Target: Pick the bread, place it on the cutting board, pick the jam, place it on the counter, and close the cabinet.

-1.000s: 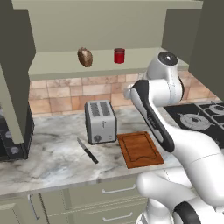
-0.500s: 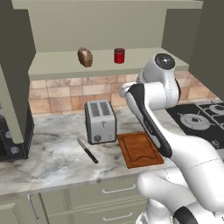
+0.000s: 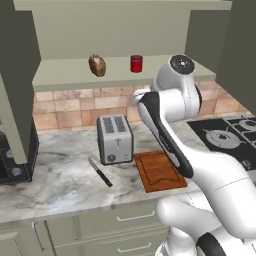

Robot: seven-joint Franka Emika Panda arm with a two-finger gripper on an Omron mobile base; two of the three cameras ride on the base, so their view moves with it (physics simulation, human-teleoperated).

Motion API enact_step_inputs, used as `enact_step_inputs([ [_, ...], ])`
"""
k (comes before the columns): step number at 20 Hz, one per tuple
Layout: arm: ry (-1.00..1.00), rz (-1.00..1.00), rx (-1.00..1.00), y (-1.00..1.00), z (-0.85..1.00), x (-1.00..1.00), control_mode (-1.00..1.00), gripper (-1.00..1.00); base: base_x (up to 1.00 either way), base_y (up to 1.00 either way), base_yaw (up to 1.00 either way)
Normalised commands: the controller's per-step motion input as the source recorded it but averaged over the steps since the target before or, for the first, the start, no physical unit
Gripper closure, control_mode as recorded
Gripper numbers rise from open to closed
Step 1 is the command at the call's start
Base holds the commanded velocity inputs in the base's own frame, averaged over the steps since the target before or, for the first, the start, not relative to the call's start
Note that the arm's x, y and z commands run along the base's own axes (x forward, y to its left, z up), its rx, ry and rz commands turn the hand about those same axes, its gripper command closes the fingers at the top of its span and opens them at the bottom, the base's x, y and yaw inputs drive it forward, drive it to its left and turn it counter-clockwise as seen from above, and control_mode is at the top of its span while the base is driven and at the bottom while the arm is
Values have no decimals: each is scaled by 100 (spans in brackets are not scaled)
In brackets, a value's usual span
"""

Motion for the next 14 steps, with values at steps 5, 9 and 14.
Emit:
enact_step_inputs([
  [5, -6, 1, 0, 21, 16, 0, -100, -100, 0, 0, 0],
  [9, -9, 0, 0, 27, 14, 0, -100, -100, 0, 0, 0],
  [14, -10, 0, 0, 31, 4, 0, -100, -100, 0, 0, 0],
])
